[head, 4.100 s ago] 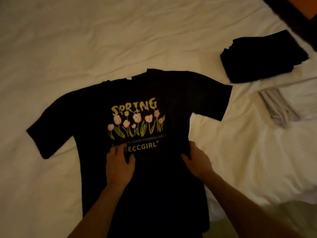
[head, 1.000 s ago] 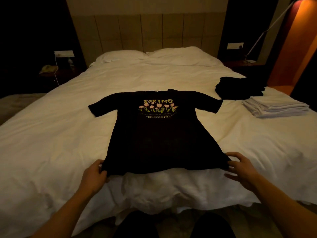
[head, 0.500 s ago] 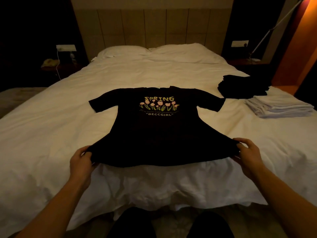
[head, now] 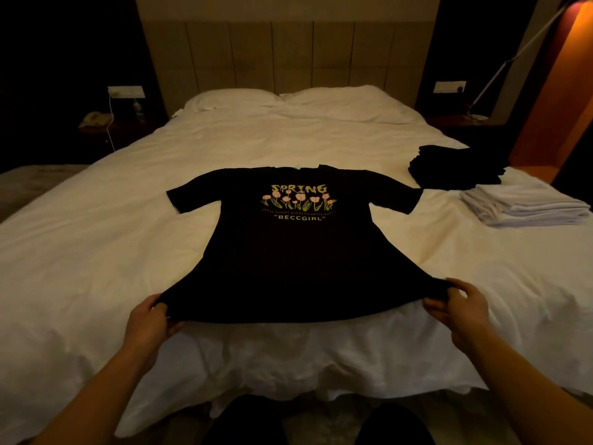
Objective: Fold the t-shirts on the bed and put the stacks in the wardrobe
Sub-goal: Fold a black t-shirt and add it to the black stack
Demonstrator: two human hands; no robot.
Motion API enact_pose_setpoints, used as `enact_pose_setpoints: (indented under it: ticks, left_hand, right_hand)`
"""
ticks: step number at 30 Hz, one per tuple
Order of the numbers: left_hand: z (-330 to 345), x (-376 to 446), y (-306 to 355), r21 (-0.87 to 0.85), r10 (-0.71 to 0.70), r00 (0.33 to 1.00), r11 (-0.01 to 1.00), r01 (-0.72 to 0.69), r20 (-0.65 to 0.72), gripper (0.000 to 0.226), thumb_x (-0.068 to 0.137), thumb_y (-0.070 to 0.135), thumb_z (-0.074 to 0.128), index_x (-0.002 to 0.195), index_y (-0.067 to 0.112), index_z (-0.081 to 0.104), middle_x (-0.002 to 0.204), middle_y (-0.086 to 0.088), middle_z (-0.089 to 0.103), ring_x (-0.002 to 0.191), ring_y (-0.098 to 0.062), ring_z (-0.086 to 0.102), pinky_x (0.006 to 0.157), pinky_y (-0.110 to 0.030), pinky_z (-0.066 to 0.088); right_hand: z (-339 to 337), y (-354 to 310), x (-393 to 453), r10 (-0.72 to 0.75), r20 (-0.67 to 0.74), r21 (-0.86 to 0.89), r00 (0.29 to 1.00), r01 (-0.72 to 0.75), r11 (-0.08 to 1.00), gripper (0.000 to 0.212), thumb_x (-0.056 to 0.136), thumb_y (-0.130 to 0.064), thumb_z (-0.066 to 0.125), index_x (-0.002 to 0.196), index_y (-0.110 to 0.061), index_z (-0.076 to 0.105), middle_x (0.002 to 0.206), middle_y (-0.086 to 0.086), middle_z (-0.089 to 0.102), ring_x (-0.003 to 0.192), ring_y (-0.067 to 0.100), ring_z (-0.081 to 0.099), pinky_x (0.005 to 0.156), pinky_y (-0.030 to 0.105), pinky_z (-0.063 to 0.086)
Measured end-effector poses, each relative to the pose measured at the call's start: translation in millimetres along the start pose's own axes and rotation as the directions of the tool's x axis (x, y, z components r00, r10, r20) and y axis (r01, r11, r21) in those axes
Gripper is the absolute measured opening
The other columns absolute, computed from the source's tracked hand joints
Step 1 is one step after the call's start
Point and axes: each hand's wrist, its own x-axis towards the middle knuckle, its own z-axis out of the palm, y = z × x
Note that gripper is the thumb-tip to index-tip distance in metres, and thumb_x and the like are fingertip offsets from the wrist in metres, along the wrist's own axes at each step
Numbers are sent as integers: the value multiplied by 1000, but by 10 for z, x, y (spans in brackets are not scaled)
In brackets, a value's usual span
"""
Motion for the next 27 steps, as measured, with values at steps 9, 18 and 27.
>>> enact_pose_setpoints:
  ticks: [9,18,27]
  left_hand:
    - [-103,-50,-10,-19,-54,981,998,59,184,27,97,-9,46,117,3,59,96,-13,64,77,-21,62,52,-15,54]
    - [-223,-40,41,95,47,991,994,-59,123,32,91,-17,47,105,5,66,96,-21,67,64,-21,64,51,-14,52]
    - [-169,-102,-63,-234,-26,986,970,64,163,36,102,-4,36,98,15,65,93,-13,64,68,-22,64,52,-18,54]
  right_hand:
    - [-169,80,-88,26,131,-106,991,-12,994,28,103,1,39,124,-7,57,100,20,61,75,31,62,53,24,58]
    - [-50,-8,-18,-18,-28,-5,999,18,1000,23,102,-1,39,107,-2,61,89,24,60,59,28,61,45,22,55]
    - [-151,216,-62,88,37,257,995,-95,962,27,103,-1,37,98,-6,64,106,16,62,90,30,65,60,27,61]
